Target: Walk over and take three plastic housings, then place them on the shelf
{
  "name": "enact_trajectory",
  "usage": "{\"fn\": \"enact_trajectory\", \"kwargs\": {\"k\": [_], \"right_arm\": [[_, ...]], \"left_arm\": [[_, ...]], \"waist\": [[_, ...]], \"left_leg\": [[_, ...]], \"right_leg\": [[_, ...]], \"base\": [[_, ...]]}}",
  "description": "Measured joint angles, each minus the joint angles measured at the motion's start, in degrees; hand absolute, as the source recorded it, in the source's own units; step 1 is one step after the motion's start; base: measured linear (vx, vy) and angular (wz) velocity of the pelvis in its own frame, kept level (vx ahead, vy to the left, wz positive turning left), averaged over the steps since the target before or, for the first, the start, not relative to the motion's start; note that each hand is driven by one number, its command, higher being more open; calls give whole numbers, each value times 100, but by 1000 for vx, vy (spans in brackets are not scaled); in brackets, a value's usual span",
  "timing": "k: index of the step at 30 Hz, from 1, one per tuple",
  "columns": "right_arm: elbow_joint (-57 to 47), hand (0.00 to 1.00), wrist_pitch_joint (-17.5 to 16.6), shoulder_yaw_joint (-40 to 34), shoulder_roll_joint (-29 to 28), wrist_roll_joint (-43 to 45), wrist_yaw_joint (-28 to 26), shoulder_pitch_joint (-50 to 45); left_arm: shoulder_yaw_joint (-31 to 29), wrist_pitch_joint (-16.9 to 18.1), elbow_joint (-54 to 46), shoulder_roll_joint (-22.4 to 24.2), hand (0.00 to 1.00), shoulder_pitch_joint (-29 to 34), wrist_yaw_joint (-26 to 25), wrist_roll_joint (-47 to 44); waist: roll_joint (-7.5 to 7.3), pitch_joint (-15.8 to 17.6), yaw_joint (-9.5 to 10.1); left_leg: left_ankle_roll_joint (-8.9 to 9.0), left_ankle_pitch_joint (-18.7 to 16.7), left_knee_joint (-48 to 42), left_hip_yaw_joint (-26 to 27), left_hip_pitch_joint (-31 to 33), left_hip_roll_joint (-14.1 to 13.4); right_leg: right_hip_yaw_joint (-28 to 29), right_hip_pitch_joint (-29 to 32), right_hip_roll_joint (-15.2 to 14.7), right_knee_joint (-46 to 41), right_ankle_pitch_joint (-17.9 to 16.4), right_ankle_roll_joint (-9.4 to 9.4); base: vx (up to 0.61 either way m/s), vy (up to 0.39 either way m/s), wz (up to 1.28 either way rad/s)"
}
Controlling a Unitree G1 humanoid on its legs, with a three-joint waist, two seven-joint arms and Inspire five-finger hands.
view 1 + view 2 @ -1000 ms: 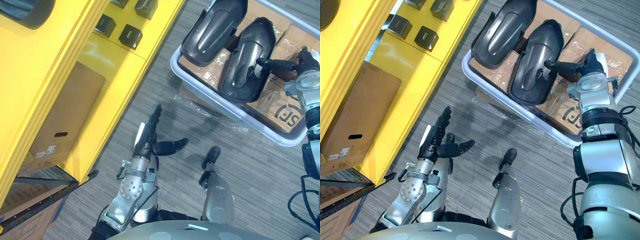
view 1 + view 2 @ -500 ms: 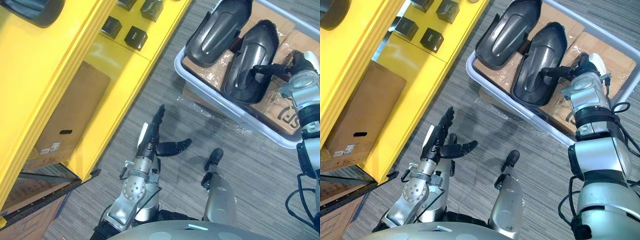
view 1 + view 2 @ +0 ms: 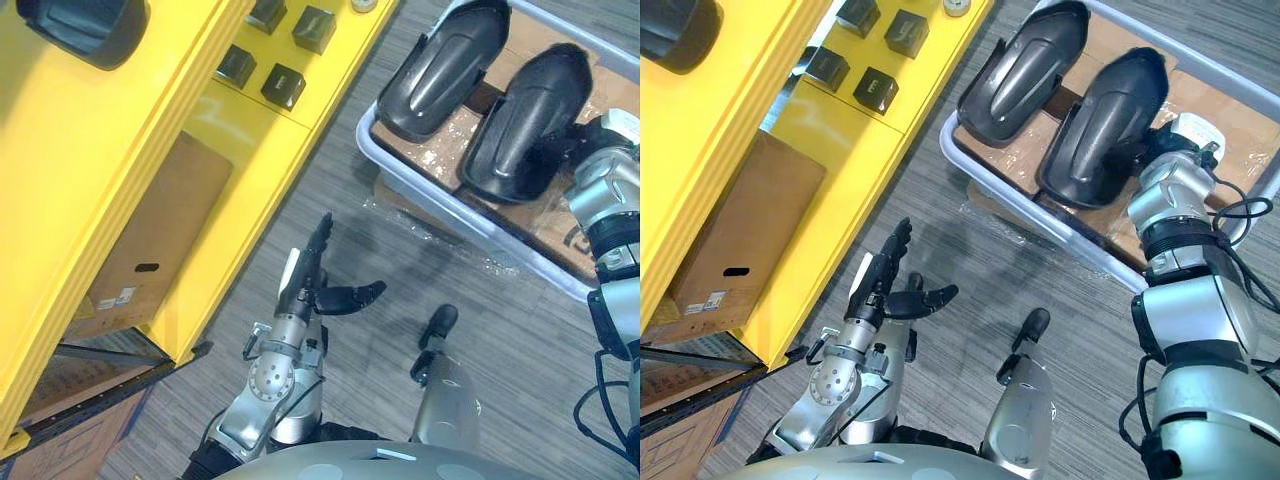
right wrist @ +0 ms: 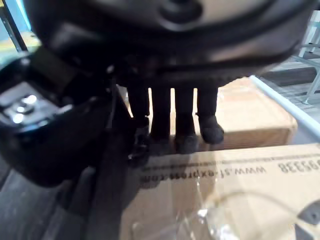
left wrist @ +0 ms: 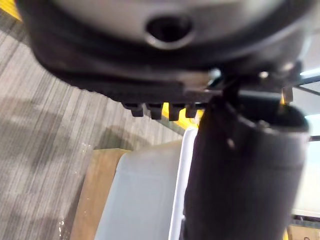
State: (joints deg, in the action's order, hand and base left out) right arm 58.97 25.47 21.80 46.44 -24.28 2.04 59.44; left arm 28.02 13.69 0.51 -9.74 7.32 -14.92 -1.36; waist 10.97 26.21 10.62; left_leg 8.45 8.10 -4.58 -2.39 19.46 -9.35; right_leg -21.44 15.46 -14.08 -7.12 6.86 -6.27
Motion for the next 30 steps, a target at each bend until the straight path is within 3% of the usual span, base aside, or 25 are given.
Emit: {"fn": "enact_trajectory", "kwargs": {"k": [13,19,21,30], "right_arm": [[275,0,-472,-518,1,62,581,-531],[-502,0,-485,-916,-13,506,696,-1230],[-1004,0,-454,-1238,-16,617,872,-1544],[-2637,0,-523,-1997,-64,650,1650,-2388]], "left_arm": [[-639,20,-679,-276,100,569,201,-55],[-748,35,-1100,-366,100,700,445,-76],[-873,35,-1318,-370,100,730,509,-76],[-1094,31,-1469,-367,100,795,808,-324]], "waist": [[-52,-16,-32],[-252,-32,-163],[-371,-30,-302],[-733,-262,-503]], "left_leg": [[-28,330,597,-48,-429,82],[-24,366,775,76,-757,73],[-19,361,799,117,-838,67],[28,223,902,406,-1290,-35]], "right_leg": [[-106,-263,-74,92,-2,-75],[-34,-483,-58,198,40,-89],[-2,-578,-33,297,58,-108],[182,-890,102,546,90,-112]], "base": [[-26,-13,5],[24,-29,-8],[19,-33,-8],[36,-35,-15]]}}
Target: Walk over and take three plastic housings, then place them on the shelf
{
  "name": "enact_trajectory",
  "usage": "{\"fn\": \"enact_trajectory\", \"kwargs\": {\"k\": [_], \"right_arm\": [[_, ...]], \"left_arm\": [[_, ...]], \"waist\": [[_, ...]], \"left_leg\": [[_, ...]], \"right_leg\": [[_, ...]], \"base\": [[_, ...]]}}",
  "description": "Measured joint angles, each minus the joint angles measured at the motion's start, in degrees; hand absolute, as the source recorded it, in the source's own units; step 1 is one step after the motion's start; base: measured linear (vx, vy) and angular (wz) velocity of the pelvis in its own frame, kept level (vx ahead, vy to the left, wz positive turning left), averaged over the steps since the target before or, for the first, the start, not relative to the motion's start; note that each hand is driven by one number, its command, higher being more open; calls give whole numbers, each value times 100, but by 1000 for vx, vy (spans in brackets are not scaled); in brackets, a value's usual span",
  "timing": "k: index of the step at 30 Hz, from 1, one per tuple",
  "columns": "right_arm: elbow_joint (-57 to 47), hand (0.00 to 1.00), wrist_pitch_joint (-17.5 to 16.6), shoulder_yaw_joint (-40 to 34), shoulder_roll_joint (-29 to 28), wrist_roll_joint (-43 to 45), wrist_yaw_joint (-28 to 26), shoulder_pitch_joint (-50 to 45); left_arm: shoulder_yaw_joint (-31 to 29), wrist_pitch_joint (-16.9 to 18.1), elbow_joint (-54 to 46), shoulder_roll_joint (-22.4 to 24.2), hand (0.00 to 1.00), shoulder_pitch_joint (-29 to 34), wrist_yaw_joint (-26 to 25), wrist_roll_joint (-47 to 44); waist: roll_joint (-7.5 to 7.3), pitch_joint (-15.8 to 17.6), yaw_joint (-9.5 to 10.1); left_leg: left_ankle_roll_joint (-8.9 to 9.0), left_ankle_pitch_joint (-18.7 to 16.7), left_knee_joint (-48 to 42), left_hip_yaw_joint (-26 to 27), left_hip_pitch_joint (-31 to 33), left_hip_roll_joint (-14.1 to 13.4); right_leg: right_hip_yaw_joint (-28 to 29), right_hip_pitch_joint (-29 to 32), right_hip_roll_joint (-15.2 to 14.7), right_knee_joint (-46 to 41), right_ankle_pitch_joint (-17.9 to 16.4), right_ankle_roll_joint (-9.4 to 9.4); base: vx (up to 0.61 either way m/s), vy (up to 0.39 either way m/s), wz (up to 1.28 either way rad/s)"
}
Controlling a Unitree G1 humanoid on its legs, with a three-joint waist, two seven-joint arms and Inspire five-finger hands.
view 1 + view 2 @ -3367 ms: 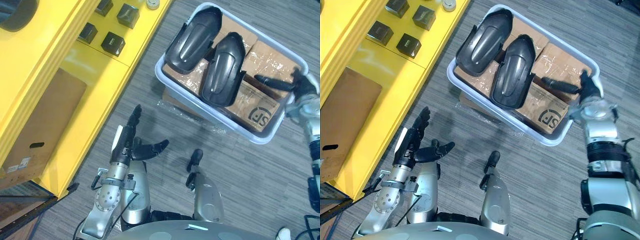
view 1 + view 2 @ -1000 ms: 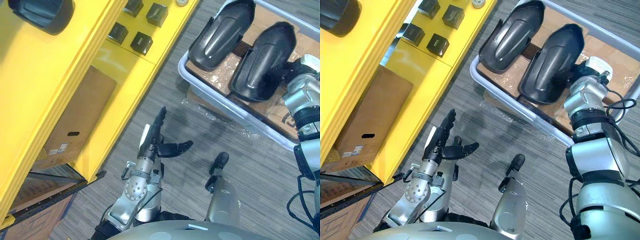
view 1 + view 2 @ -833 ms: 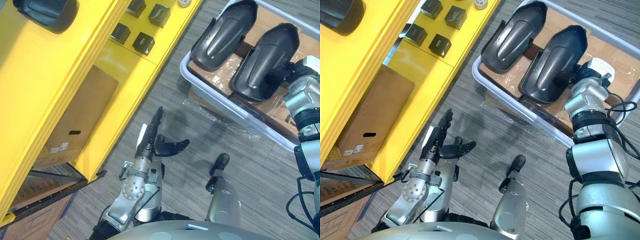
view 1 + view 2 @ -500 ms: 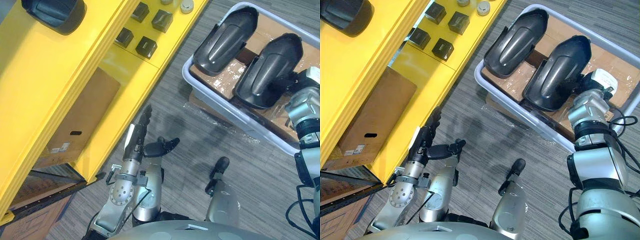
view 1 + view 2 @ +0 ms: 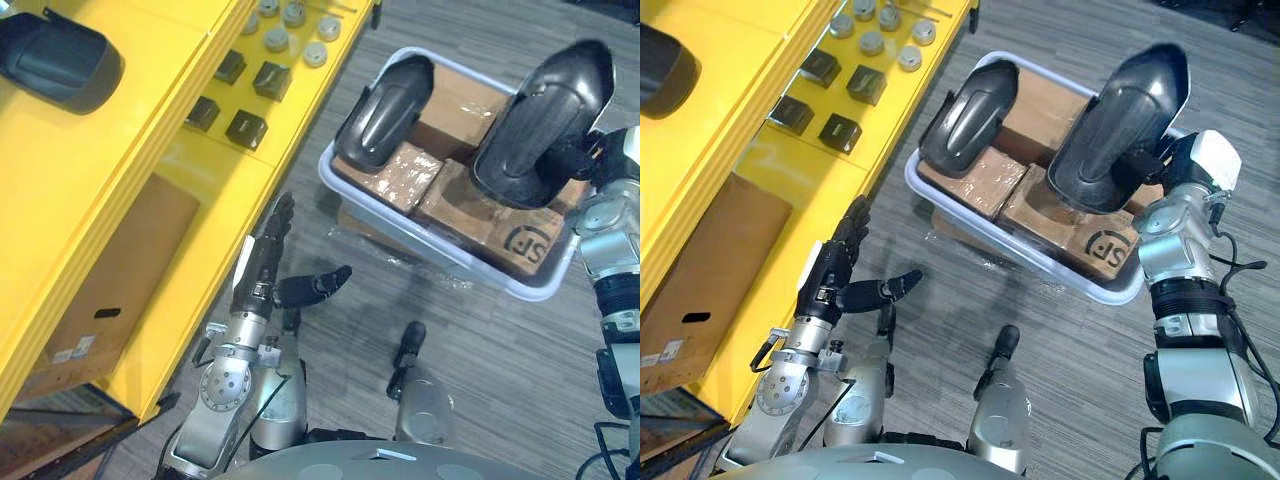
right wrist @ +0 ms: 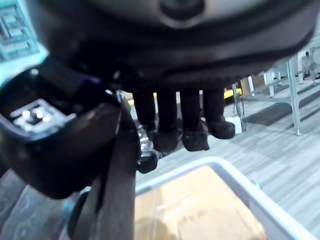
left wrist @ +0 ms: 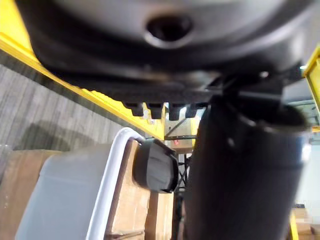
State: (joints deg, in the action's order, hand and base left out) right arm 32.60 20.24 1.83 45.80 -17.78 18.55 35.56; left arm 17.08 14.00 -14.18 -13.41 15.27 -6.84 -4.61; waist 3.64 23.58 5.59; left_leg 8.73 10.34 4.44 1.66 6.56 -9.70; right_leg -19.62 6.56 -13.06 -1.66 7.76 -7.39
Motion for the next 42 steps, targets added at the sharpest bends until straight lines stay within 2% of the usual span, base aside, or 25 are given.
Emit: {"fn": "enact_trajectory", "kwargs": {"k": [4,7,11,14,15,19,22,25,29,33,42], "right_arm": [[-143,0,-80,-144,-252,-43,139,-125],[-142,0,-253,13,-362,-279,151,-130],[-140,0,-752,311,-382,-675,152,-130],[-141,0,-1161,420,-391,-909,152,-127],[-141,0,-1347,493,-407,-1037,150,-128],[-142,0,-1705,573,-484,-1206,151,-128],[-251,0,-1932,675,-605,-1340,150,-130],[-550,0,-2035,747,-619,-1429,97,-181],[-654,0,-2099,788,-779,-1656,31,-380],[-654,0,-2135,919,-1066,-1782,-76,-544],[-686,0,-2222,1257,-1544,-1806,-344,-553]], "left_arm": [[-119,-43,-164,-9,100,-29,337,-277],[-236,-210,-250,-154,100,-359,724,-997],[-217,-947,213,-426,100,-1346,1265,-1924],[-223,-1523,760,-562,100,-2026,1495,-2531],[-227,-1837,1003,-641,100,-2315,1593,-2878],[-184,-2489,1337,-732,100,-2851,1738,-3880],[-59,-2827,1681,-712,100,-3180,1701,-4717],[77,-2957,1934,-602,100,-3367,1653,-5340],[302,-2956,2052,-391,100,-3382,1543,-5826],[468,-2916,2118,-221,100,-3610,1243,-5854],[766,-2751,2353,-21,100,-3728,628,-5802]], "waist": [[-54,-148,-79],[-27,-261,-74],[-42,-516,-114],[-148,-642,-142],[-240,-754,-231],[-426,-864,-314],[-478,-951,-437],[-499,-964,-569],[-537,-1066,-594],[-641,-1148,-594],[-667,-1172,-570]], "left_leg": [[3,-52,-1,36,-136,1],[6,-113,-16,103,-243,1],[6,-160,15,221,-385,0],[17,-178,26,368,-517,-15],[23,-188,26,399,-520,-21],[64,-245,26,578,-690,-79],[67,-294,27,680,-794,-86],[71,-301,27,748,-831,-98],[82,-336,27,806,-921,-109],[83,-342,26,819,-939,-107],[81,-397,27,844,-1097,-98]], "right_leg": [[25,-119,-2,2,-4,-4],[69,-236,12,108,7,-15],[157,-372,43,301,78,-43],[285,-398,59,324,112,-39],[328,-398,71,363,136,-40],[483,-456,135,392,160,-27],[566,-510,151,438,162,-23],[616,-516,171,487,179,-22],[657,-573,186,492,181,-20],[675,-585,185,493,188,-23],[688,-768,185,595,194,-30]], "base": [[38,-23,-3],[1,-12,-11],[-4,-4,-14],[17,-9,-21],[20,-13,-16],[10,-18,-21],[-19,-18,-19],[-33,-16,-13],[0,-10,-6],[0,0,0],[-4,0,0]]}}
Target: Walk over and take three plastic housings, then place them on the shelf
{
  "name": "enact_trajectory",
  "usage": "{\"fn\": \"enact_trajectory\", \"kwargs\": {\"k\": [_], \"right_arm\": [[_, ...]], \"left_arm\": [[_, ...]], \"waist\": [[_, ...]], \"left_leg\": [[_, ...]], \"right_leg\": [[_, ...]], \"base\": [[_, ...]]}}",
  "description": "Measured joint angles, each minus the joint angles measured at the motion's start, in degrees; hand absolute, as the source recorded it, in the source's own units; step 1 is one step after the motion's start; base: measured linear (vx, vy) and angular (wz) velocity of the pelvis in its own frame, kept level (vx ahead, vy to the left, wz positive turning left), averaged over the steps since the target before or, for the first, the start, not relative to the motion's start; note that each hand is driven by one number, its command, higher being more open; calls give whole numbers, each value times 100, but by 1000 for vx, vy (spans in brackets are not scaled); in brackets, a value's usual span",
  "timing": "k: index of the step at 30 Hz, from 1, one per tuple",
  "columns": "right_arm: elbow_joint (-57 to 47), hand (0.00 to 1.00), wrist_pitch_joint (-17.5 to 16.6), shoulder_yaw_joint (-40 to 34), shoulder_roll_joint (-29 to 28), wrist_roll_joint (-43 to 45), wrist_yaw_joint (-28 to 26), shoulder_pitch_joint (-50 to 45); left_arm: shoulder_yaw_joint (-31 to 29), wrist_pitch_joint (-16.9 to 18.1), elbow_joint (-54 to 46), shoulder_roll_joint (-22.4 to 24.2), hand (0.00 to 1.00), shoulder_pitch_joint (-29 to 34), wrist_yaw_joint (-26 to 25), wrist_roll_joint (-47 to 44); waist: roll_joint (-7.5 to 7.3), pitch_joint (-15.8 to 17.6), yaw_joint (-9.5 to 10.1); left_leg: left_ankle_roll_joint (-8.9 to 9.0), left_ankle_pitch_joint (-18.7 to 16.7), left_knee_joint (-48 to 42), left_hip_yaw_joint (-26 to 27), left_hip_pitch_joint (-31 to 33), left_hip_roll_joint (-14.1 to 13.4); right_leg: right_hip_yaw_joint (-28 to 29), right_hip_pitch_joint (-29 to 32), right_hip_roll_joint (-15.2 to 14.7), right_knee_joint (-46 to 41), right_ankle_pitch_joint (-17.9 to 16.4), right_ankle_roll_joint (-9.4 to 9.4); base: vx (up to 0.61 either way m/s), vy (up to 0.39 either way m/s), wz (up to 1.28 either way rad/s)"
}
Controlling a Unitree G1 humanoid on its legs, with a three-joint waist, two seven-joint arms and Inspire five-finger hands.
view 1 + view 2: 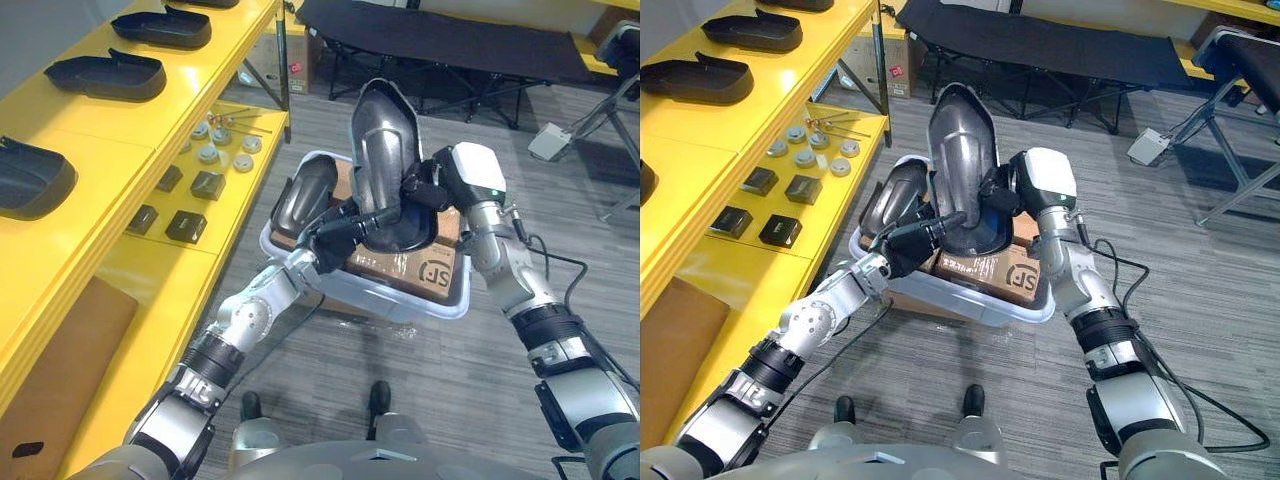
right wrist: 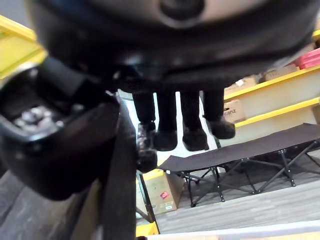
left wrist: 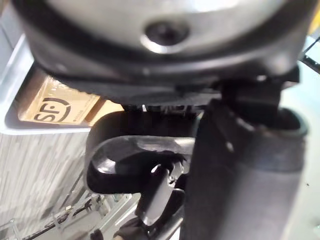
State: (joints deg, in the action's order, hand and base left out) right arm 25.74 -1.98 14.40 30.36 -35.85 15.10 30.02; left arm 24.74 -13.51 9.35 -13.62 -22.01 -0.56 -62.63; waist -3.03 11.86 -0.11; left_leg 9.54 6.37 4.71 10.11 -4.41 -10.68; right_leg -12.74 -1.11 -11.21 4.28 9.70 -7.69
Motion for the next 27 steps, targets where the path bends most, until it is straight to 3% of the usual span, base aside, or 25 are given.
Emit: {"fn": "enact_trajectory", "kwargs": {"k": [5,6,11,16,27], "right_arm": [[-142,0,-10,132,-187,0,-107,-98],[-145,0,-40,208,-213,1,-111,-134],[-152,0,-144,295,-396,0,-250,-298],[-244,0,-246,326,-428,0,-339,-537],[-419,0,-440,254,-663,31,64,-1077]], "left_arm": [[36,77,142,83,100,-54,-347,34],[49,87,203,100,0,-64,-438,44],[137,242,432,162,0,-69,-689,251],[178,313,699,170,0,-66,-951,253],[259,341,932,177,0,23,-1111,479]], "waist": [[-9,-9,-6],[-24,-41,-7],[-100,-131,-2],[-88,-177,30],[-105,-206,4]], "left_leg": [[1,-1,-1,4,-14,1],[1,-1,-2,4,-16,2],[3,-23,-10,-6,-28,6],[-11,-69,-56,-29,-33,4],[-9,-70,-43,-25,-37,2]], "right_leg": [[0,-14,0,-1,14,-8],[0,-18,0,1,14,-8],[-4,-49,-2,10,14,-8],[-26,-93,-6,17,5,-3],[-39,-90,-8,17,-7,4]], "base": [[0,0,0],[0,0,0],[0,0,0],[0,0,0],[0,0,0]]}}
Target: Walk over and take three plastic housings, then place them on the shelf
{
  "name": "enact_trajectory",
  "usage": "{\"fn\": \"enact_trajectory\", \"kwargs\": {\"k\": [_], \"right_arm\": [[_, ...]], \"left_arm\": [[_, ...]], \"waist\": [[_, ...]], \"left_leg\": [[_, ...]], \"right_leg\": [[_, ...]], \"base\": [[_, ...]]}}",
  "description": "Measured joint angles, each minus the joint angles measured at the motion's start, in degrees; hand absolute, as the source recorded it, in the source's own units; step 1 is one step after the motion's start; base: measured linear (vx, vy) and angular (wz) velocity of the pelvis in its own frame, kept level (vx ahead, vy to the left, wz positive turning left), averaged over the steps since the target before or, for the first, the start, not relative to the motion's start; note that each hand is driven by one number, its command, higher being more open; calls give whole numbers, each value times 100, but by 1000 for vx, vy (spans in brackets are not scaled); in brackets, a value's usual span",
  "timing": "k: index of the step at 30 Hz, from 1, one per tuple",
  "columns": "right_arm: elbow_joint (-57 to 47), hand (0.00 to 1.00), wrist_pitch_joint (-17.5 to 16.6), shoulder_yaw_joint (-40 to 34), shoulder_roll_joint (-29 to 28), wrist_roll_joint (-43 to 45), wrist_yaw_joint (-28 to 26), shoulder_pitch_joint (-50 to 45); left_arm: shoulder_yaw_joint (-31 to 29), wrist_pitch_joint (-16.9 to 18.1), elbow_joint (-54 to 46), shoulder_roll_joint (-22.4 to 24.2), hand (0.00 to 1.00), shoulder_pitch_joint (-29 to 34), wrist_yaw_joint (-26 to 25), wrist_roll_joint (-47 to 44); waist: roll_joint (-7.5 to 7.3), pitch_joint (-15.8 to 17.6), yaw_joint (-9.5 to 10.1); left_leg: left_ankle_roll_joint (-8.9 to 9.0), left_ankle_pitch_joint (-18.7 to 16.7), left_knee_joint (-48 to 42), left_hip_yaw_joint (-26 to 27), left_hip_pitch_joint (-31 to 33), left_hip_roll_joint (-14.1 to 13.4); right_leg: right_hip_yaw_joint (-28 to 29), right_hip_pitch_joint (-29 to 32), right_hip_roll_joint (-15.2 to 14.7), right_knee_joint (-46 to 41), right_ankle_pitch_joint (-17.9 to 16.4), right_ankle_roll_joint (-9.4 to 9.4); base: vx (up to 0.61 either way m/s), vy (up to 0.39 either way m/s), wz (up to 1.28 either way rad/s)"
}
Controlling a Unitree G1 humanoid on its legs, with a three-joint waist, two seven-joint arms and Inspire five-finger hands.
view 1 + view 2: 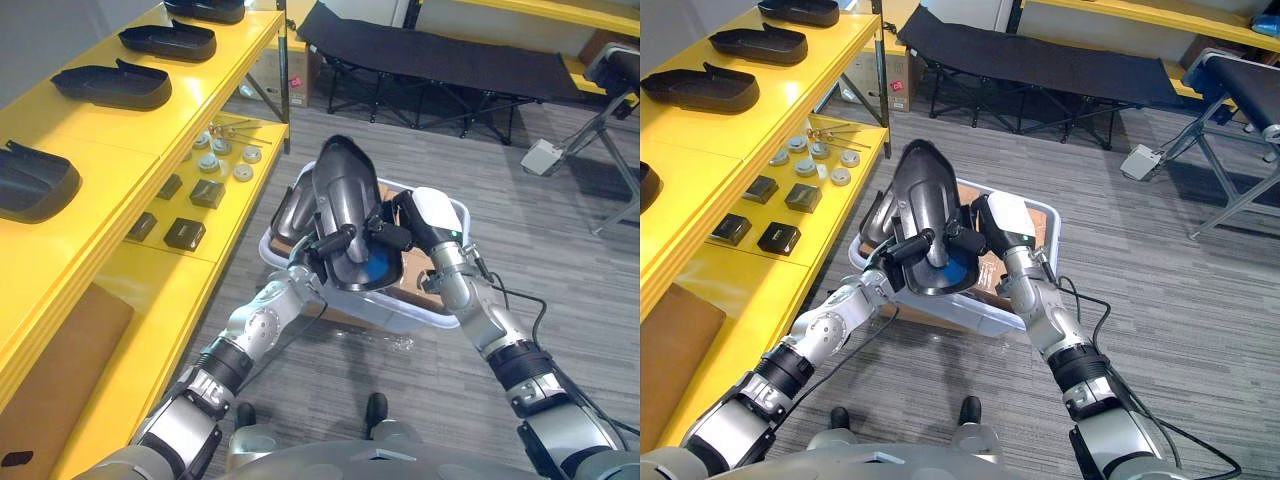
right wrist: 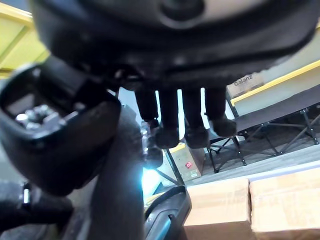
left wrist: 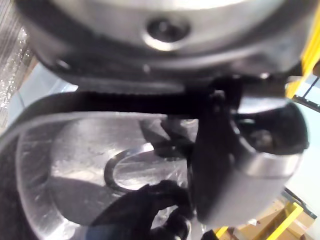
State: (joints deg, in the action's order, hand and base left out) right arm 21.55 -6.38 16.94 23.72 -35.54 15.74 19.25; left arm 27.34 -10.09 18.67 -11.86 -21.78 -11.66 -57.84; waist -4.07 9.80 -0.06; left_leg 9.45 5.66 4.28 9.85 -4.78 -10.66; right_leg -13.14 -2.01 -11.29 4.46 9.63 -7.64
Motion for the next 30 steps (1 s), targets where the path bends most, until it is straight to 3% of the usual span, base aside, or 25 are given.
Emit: {"fn": "enact_trajectory", "kwargs": {"k": [5,6,11,13,15,21,26,30], "right_arm": [[-4,0,-128,-74,-160,42,272,-166],[-90,100,-166,-77,-167,52,343,-264],[-465,100,-291,-170,-329,678,517,-684],[-812,100,-467,-260,-504,1385,511,-979],[-1308,100,-756,-112,-686,1885,484,-1433],[-1812,100,-928,-117,-1198,2644,737,-1991],[-1899,100,-923,-603,-1390,3003,893,-2416],[-2051,100,-926,-863,-1453,3138,884,-2699]], "left_arm": [[-1,136,-8,2,0,113,116,-22],[-1,257,-34,26,0,236,177,-15],[-46,710,-299,149,0,618,208,530],[-303,885,-666,275,0,880,158,885],[-801,1287,-1146,532,0,1047,22,971],[-1674,2233,-2303,684,0,1339,-382,2221],[-2010,2614,-2640,751,0,1826,-933,3533],[-2198,2616,-2655,789,0,2304,-1412,4355]], "waist": [[-30,-20,-10],[-32,-21,0],[-33,-22,67],[-31,-23,68],[-29,-25,38],[0,-206,-11],[26,-367,-1],[98,-410,-30]], "left_leg": [[6,-16,1,25,-19,0],[6,-25,0,39,-30,0],[-1,-42,0,51,-48,-1],[12,-44,-1,74,-68,0],[14,-46,0,80,-77,-1],[42,-89,3,95,-79,0],[40,-162,-6,106,-114,3],[44,-212,-16,181,-159,3]], "right_leg": [[14,-1,0,0,-1,-1],[23,-5,0,0,-2,-3],[33,-11,0,0,-16,-9],[39,-14,4,-1,-18,-5],[40,-15,5,-2,-26,8],[40,2,5,-1,-55,35],[40,2,2,0,-93,33],[93,3,3,2,-121,65]], "base": [[0,0,-2],[0,0,-3],[0,0,-1],[0,0,-4],[0,0,0],[0,0,0],[0,0,0],[-3,9,-9]]}}
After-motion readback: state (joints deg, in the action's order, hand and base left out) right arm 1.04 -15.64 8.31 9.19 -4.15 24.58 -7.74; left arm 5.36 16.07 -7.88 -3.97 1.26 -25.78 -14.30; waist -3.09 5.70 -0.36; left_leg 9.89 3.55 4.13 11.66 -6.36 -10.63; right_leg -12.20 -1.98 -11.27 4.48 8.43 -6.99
